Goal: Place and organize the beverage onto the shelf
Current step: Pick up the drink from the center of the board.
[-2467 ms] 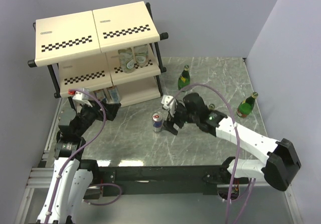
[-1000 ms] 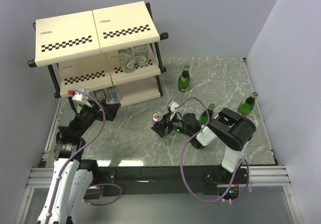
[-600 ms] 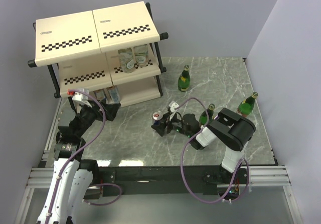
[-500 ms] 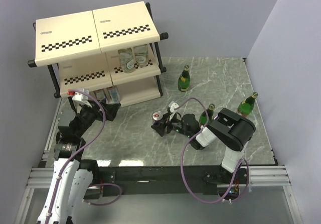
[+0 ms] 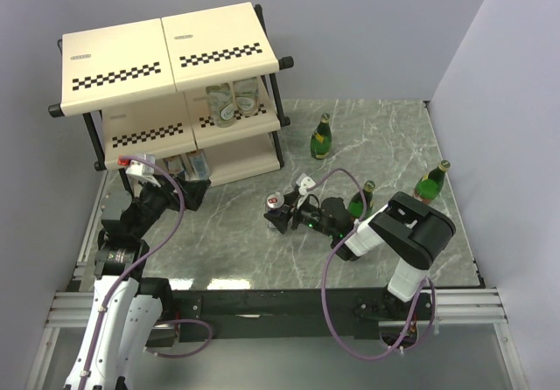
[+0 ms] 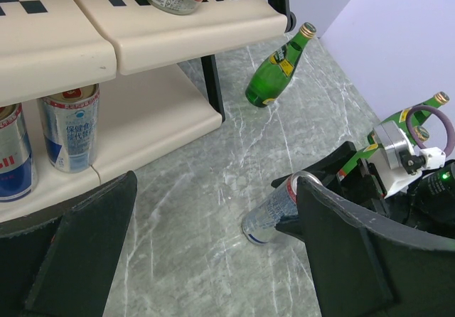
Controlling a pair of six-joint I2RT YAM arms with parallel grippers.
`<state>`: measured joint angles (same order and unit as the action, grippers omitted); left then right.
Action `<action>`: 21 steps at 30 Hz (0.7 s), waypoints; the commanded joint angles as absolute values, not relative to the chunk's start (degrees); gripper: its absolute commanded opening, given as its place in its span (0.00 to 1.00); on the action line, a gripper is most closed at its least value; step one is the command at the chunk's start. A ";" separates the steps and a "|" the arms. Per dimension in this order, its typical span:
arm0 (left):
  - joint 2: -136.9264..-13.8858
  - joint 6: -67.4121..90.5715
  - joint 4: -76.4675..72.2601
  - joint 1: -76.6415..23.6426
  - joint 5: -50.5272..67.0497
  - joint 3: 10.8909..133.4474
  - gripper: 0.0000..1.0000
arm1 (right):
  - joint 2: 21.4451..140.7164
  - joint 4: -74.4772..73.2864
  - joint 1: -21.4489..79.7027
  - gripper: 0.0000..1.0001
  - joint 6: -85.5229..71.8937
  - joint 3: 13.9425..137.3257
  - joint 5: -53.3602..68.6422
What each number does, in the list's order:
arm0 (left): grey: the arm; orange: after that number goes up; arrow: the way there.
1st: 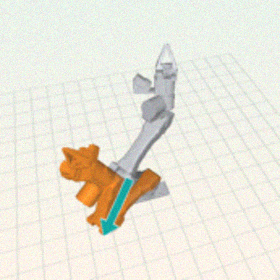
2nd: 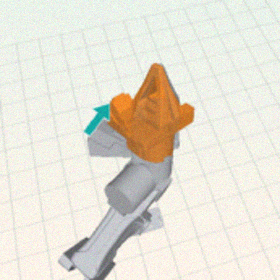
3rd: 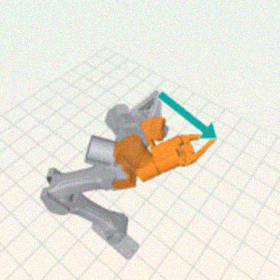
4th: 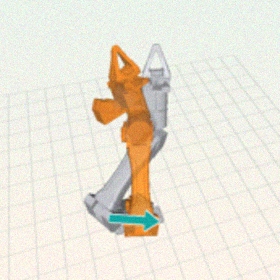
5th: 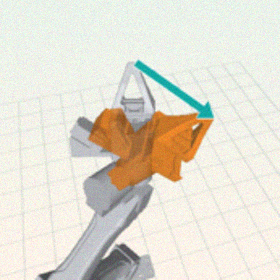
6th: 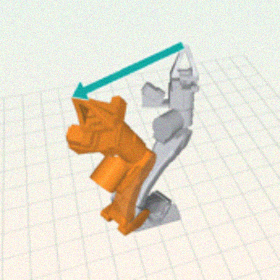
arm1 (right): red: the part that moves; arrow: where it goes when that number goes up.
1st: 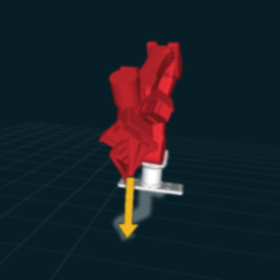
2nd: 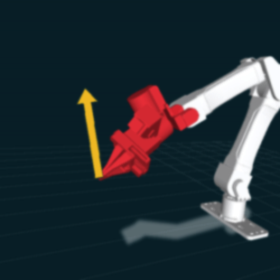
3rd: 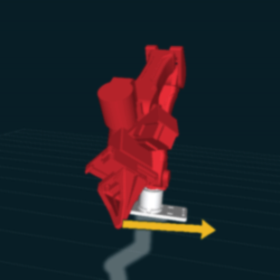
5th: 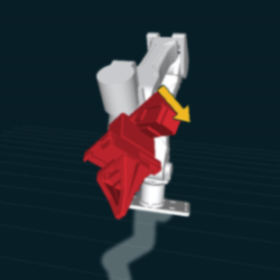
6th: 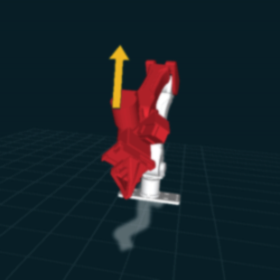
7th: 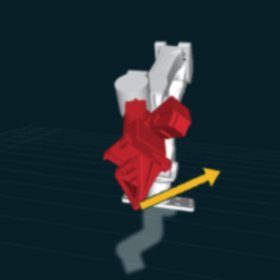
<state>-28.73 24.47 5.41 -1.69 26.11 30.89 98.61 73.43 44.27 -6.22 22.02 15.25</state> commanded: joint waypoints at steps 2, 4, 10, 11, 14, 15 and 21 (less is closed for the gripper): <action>-28.65 23.38 4.13 -1.41 27.33 33.31 1.00 | 97.03 84.55 44.47 0.73 -5.45 21.88 13.53; -28.48 23.38 4.22 -1.41 27.33 33.22 0.99 | 97.21 83.68 44.47 0.67 -5.45 22.15 14.50; -28.56 23.47 4.22 -1.41 27.33 33.31 0.99 | 96.60 81.31 44.47 0.39 -4.22 23.11 18.18; -28.39 23.47 4.22 -1.41 27.42 33.31 1.00 | 95.46 80.86 44.47 0.29 -3.52 23.55 18.72; -28.30 23.38 4.13 -1.41 27.33 33.31 1.00 | 92.82 75.52 44.56 0.14 -1.68 26.18 19.77; -28.21 23.38 4.13 -1.41 27.42 33.22 1.00 | 90.72 71.76 44.73 0.01 -0.89 28.02 19.78; -28.39 23.29 4.22 -1.41 27.25 33.31 1.00 | 87.71 65.48 45.09 0.00 0.97 34.53 22.49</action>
<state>-28.71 24.45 5.41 -1.69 26.26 30.89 91.42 62.43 44.51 -1.30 28.73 20.21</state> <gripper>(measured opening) 0.995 0.631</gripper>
